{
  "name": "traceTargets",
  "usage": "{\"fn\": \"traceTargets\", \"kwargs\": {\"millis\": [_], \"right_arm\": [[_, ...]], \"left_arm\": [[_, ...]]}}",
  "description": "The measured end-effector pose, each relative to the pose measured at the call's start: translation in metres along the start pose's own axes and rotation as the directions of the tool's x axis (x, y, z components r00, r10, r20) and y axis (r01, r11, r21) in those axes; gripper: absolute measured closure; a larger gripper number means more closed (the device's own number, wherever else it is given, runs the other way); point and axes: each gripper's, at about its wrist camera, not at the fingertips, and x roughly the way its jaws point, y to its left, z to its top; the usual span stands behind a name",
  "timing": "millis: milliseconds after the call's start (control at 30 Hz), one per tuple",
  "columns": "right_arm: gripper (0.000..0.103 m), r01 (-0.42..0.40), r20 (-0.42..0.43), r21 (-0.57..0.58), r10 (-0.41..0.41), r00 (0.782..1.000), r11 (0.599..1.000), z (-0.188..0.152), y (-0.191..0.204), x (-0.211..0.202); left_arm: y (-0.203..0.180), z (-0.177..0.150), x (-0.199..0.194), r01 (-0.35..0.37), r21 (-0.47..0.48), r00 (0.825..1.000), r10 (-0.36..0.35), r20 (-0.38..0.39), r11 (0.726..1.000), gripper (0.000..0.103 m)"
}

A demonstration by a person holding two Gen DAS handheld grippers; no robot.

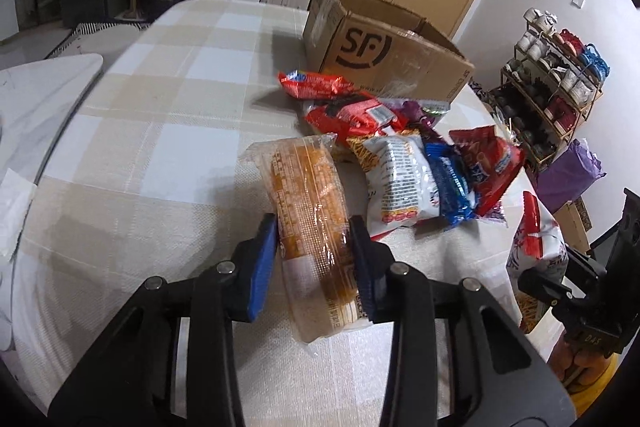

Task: Organize snacks
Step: 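Lift both held snacks and carry them over the cardboard box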

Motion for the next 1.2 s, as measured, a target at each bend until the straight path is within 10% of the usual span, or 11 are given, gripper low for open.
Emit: {"fn": "traceTargets", "kwargs": {"millis": [867,1200], "right_arm": [[0.049,-0.009,0.075,0.048,0.005,0.997,0.999,0.019,0.014,-0.035],[0.049,-0.043,0.217,-0.014,0.045,0.975,0.999,0.085,0.029,-0.093]], "left_arm": [[-0.004,0.005,-0.095,0.033,0.027,0.985,-0.037,0.17,0.999,0.07],[-0.027,0.041,-0.139,0.062,0.106,0.962,-0.088,0.26,0.992,0.07]]}}
